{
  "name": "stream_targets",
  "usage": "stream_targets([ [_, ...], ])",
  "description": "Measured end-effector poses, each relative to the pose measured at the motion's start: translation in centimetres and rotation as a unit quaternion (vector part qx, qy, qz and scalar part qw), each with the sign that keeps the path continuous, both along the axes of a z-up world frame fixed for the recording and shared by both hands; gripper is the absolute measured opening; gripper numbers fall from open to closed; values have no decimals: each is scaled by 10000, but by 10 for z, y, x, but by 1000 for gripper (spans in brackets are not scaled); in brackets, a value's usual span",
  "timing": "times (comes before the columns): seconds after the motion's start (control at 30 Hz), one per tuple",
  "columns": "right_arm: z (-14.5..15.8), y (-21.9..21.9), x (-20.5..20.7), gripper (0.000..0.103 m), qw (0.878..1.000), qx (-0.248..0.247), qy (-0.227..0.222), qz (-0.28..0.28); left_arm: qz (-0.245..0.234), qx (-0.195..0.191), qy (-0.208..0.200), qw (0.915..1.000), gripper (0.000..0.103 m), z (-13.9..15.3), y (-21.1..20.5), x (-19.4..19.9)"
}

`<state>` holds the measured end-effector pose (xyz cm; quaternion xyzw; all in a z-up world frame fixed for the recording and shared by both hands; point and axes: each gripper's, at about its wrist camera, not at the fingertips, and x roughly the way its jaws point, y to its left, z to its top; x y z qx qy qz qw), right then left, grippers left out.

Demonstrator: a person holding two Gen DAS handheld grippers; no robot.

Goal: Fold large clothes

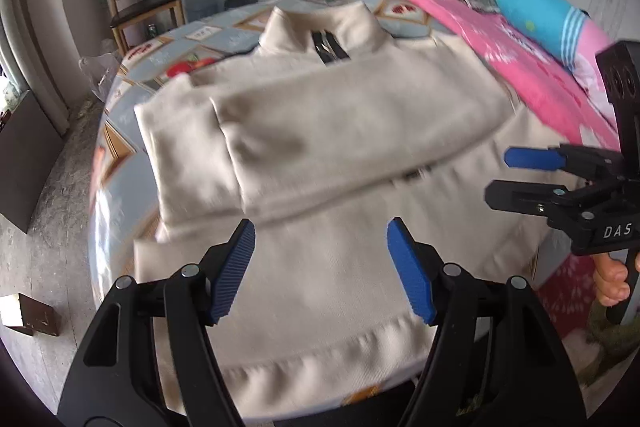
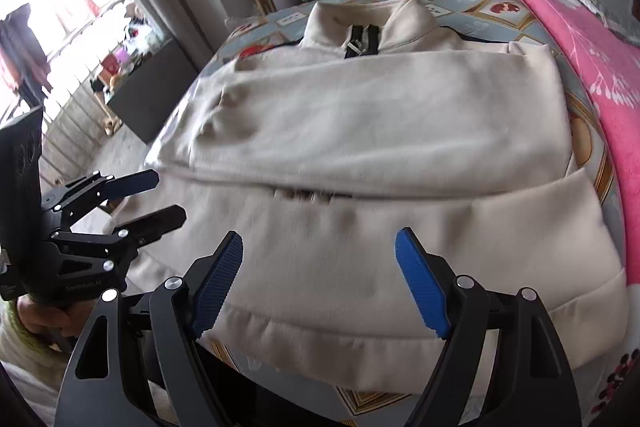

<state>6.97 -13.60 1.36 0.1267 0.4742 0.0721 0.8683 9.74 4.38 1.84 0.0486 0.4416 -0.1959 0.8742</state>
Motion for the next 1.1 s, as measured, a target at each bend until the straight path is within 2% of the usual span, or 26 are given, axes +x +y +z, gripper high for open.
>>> stream_targets([
  [0.17, 26, -39, 27, 77, 9984, 479, -111, -283, 222, -49, -319, 9992, 69, 32, 4, 39],
  [0.3, 49, -72, 65, 77, 9973, 473, -209, -516, 442, -357, -508, 9971, 72, 58, 12, 78],
  [0.43, 66, -99, 119, 77, 9969, 439, -303, -584, 725, -699, -430, 9940, 73, 72, 18, 135],
  [0.53, 68, -113, 173, 77, 9969, 329, -217, -679, 877, -760, -301, 9928, 73, 73, 14, 182],
  [0.67, 51, -116, 249, 77, 9978, 25, 169, -639, 932, -426, -168, 9946, 73, 61, -13, 256],
  [0.8, 16, -111, 312, 77, 9947, -376, 692, -661, 858, 84, 261, 9959, 73, 27, -52, 317],
  [0.93, -14, -109, 342, 77, 9881, -773, 1126, -709, 935, 629, 599, 9918, 73, -9, -72, 352],
  [1.1, -30, -112, 339, 73, 9854, -822, 1406, -489, 930, 775, 842, 9891, 72, -28, -67, 353],
])
